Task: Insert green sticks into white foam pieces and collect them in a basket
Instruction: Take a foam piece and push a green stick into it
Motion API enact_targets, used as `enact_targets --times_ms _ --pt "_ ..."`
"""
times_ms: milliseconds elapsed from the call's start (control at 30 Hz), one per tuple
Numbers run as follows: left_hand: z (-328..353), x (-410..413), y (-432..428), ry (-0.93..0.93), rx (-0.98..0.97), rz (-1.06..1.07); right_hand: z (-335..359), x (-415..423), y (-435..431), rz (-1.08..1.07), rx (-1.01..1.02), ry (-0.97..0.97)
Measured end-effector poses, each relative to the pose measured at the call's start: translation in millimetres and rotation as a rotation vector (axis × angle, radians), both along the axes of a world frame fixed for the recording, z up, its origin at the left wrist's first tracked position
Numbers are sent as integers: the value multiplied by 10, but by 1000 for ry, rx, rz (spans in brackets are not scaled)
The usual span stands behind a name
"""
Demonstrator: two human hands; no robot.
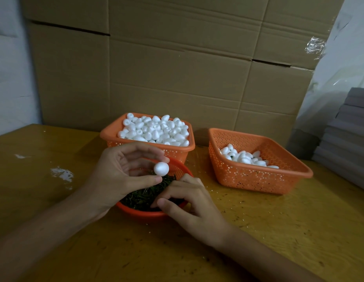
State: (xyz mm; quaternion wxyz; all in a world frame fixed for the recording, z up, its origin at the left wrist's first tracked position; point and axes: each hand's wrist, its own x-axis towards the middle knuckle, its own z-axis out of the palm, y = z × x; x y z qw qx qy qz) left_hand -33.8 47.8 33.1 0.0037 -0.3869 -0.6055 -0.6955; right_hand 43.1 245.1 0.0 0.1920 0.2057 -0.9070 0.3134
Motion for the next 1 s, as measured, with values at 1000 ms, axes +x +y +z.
enact_targets --times_ms 1000 --pt "-5 6 -9 78 -82 36 14 -15 56 37 -52 -78"
